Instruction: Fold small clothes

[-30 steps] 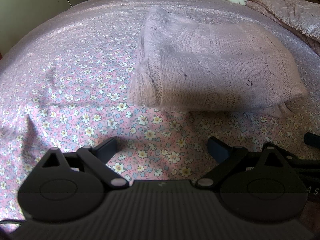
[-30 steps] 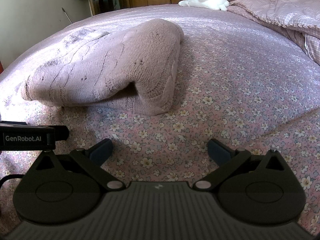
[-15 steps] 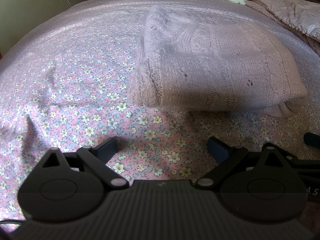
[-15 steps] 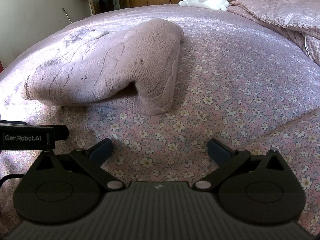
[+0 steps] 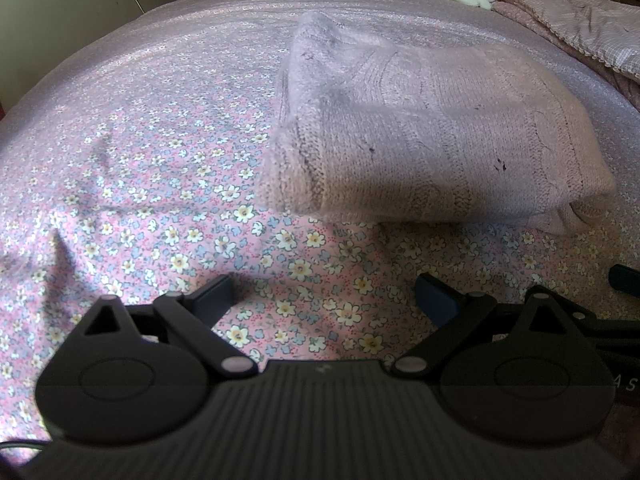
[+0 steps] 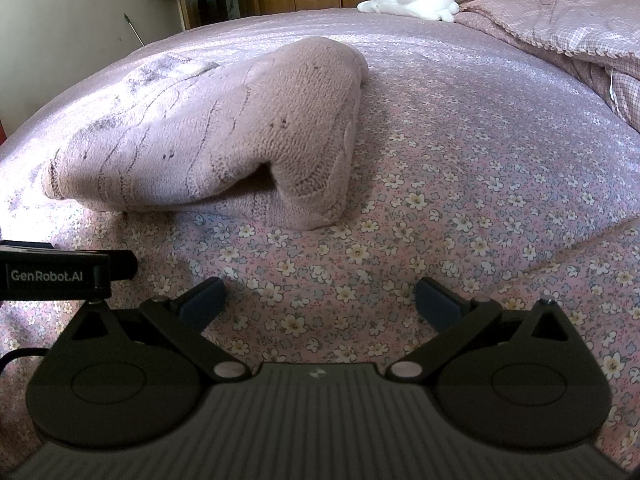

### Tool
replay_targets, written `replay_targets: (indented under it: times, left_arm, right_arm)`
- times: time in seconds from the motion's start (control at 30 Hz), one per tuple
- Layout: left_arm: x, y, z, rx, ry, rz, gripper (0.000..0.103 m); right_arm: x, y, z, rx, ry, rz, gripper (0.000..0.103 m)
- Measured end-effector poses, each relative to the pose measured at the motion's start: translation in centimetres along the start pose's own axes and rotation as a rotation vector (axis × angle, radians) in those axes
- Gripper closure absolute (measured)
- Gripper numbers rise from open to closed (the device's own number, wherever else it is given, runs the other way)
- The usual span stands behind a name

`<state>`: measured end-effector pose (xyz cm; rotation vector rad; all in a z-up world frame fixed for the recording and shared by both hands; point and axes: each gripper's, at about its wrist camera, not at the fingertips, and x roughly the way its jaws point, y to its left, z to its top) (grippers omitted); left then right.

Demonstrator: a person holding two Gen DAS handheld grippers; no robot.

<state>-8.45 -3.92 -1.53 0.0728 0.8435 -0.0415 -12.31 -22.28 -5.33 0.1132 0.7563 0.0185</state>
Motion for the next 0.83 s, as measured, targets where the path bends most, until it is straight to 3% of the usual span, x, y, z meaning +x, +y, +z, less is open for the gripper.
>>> replay_targets:
  times: [0.83]
  left_arm:
    - [-0.04, 0.07, 0.08, -0.011, 0.011, 0.010, 0.004]
  right_arm:
    - [-0.11, 0.05, -0.07, -0.007, 0.000, -0.005, 0.000]
